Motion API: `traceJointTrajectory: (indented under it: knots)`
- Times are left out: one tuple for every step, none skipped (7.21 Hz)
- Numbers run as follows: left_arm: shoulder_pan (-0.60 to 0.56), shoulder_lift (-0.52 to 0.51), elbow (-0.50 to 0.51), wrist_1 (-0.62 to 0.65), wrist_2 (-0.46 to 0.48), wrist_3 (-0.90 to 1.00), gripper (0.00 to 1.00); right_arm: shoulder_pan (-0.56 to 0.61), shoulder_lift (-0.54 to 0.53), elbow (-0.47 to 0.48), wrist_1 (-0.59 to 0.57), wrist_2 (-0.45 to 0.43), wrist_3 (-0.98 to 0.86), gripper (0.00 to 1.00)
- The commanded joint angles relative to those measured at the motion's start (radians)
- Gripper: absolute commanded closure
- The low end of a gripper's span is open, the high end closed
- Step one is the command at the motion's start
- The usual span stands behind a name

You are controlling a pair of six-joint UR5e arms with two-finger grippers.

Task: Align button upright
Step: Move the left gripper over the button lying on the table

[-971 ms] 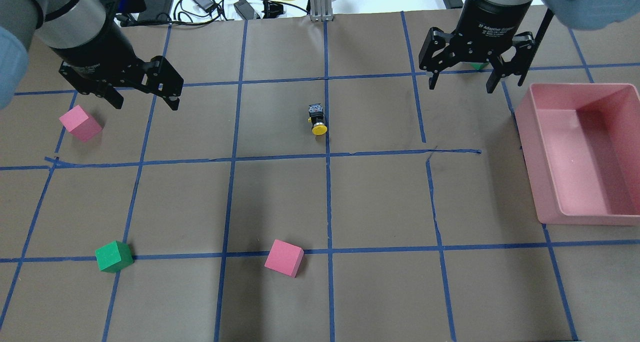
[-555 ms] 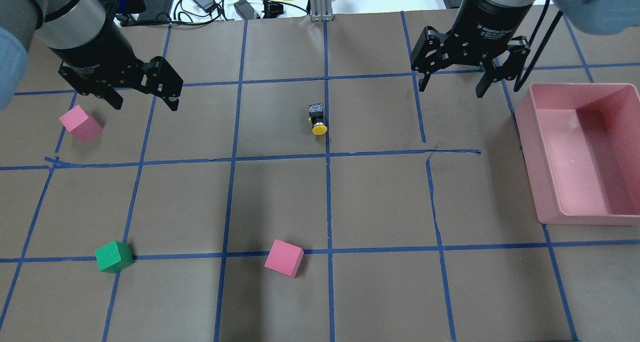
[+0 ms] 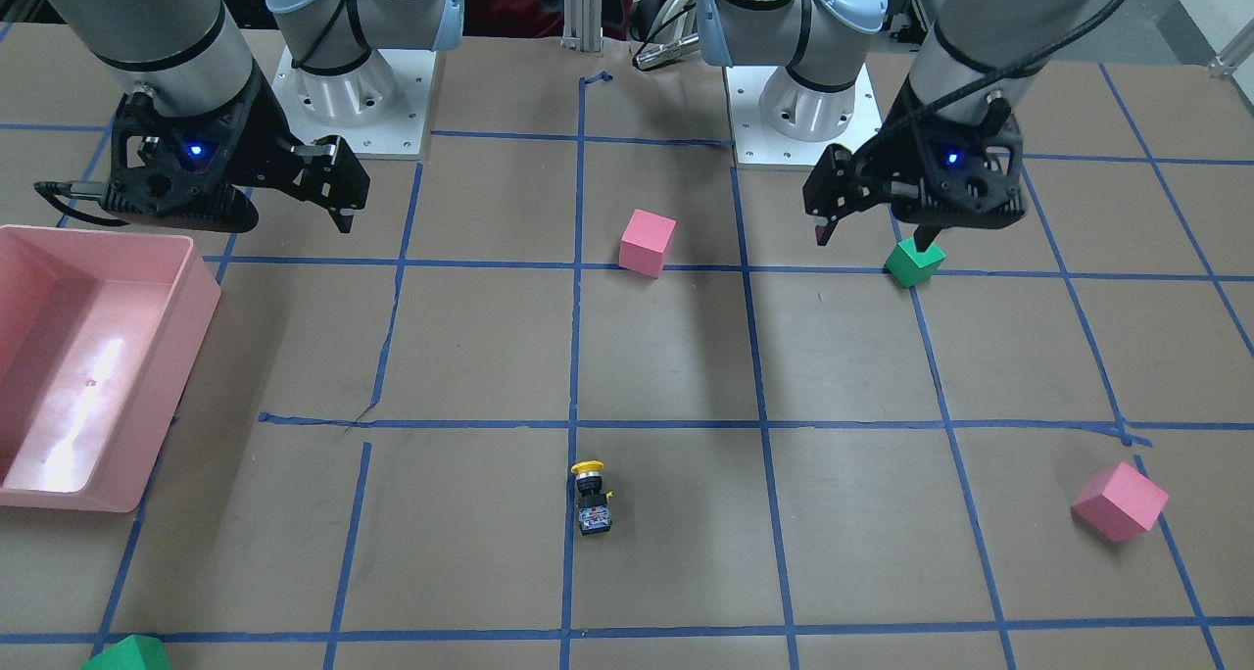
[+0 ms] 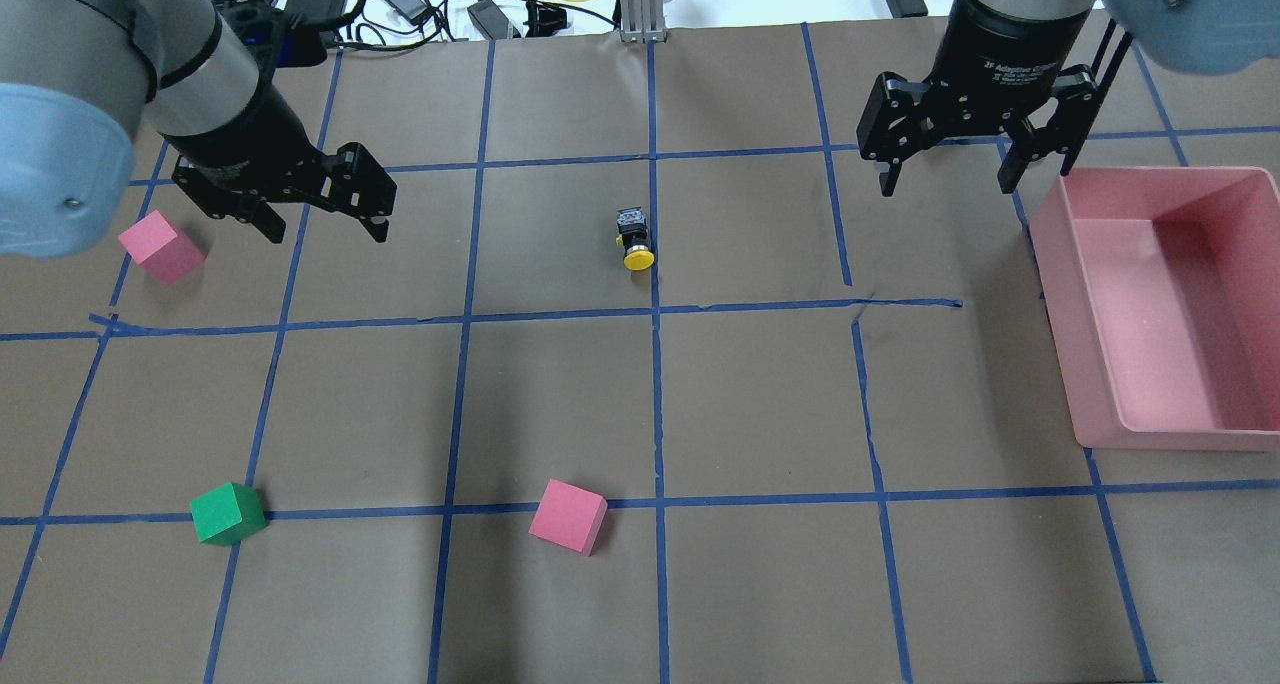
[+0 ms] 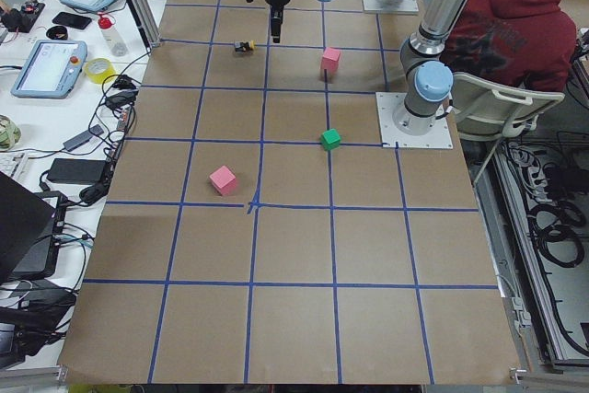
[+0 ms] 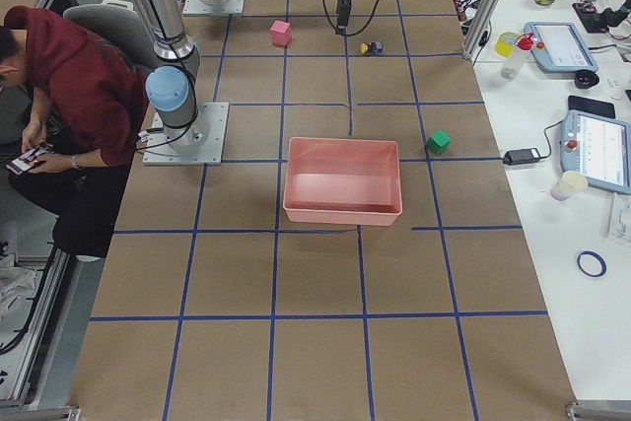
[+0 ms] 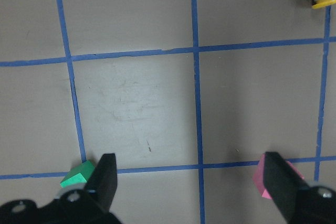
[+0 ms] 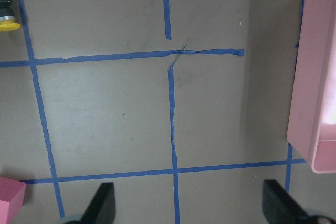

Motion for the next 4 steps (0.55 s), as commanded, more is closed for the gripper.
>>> traceJointTrajectory:
  knots:
    - [-0.047,-0.042,-0.115,0.209,-0.017,-0.105,0.00,0.001,0.000,0.001,0.000,-0.012,-0.005,0.00]
    - [-0.099,-0.091,-0.124,0.289,-0.013,-0.165,0.00,0.001,-0.002,0.001,0.002,-0.014,-0.007,0.00]
    - [-0.139,-0.137,-0.127,0.358,-0.003,-0.221,0.00,0.001,-0.002,0.001,0.002,-0.014,-0.033,0.00]
    - [-0.177,-0.186,-0.133,0.444,0.001,-0.263,0.00,0.001,0.000,0.001,0.000,-0.015,-0.053,0.00]
